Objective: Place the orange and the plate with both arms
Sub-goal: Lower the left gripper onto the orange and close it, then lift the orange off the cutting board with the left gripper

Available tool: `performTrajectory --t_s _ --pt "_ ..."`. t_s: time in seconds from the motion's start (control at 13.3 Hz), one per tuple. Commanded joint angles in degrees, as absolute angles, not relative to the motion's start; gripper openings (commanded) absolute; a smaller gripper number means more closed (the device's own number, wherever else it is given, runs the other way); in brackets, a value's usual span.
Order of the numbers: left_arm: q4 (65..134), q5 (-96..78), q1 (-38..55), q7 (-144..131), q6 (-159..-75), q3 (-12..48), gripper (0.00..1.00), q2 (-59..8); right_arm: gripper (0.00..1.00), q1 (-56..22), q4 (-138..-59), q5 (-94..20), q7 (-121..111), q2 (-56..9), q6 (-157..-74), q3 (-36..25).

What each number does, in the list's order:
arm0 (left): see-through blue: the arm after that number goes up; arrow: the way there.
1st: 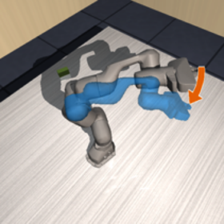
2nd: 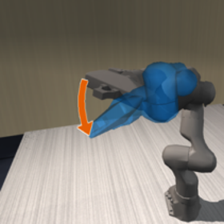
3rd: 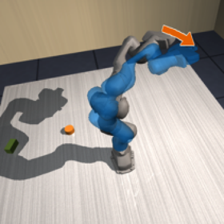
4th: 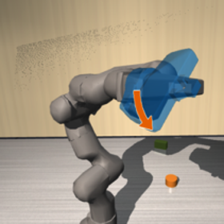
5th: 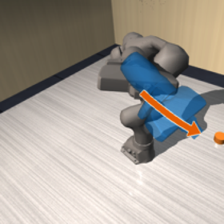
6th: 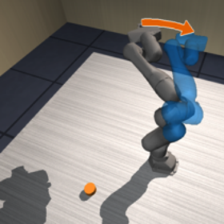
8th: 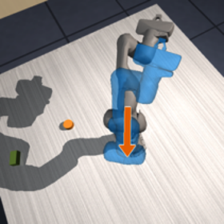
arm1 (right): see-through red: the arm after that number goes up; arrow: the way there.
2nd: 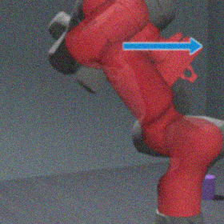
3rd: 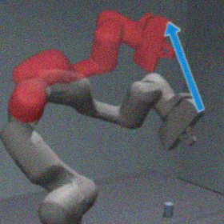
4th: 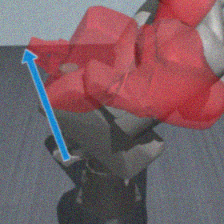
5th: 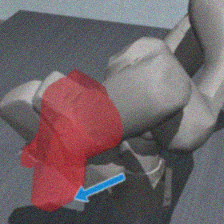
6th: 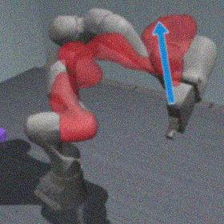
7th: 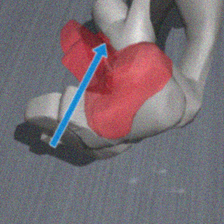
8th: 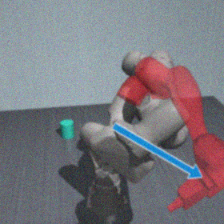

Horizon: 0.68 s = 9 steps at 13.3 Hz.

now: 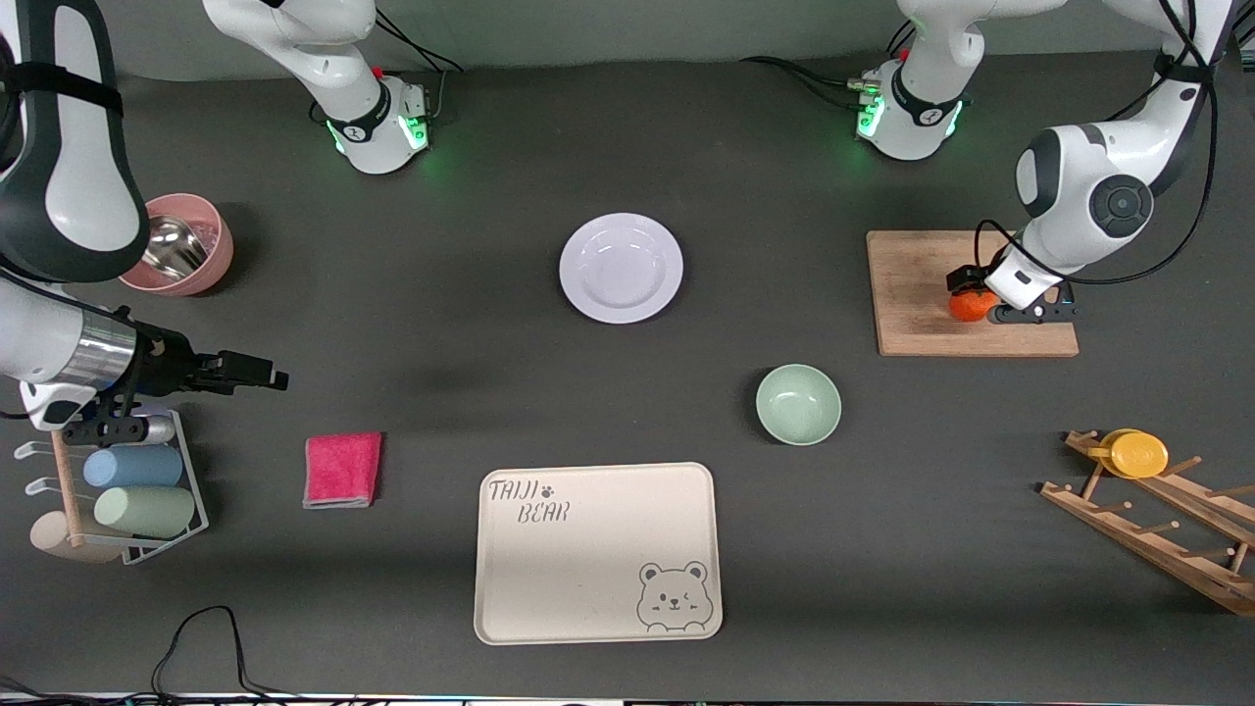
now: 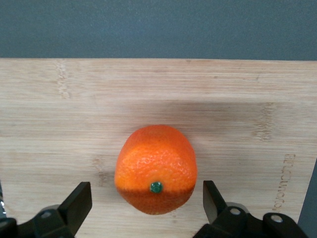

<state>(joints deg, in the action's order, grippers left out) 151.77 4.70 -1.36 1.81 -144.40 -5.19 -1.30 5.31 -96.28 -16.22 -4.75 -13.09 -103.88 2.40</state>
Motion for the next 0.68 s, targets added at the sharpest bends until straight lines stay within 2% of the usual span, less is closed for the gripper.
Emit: performTrajectory --t_s 0.0,0.08,0.15,0.23,0.6 --pt "153.0 3.7 -1.4 1.4 -146.9 -5.0 1.0 -1.7 1.0 5.4 -93.3 -17.5 -4.2 -14.1 -100.7 1.8" --pt "153.0 3.7 -1.4 1.4 -147.0 -5.0 1.0 -1.7 1.0 5.4 -93.3 -18.5 -3.3 -14.8 -99.7 1.1" --pt "153.0 3.7 -1.3 1.5 -147.0 -5.0 0.82 -1.8 1.0 4.8 -93.5 -18.7 -1.8 -15.0 -98.4 1.1" --pt "153.0 3.7 -0.9 1.6 -146.8 -5.0 0.01 -1.7 1.0 4.9 -94.5 -18.9 -2.4 -14.4 -98.3 1.0" --pt "152.7 3.7 -0.6 1.6 -146.4 -4.9 0.0 -1.4 1.0 3.9 -93.6 -18.4 -1.8 -13.4 -98.1 1.2"
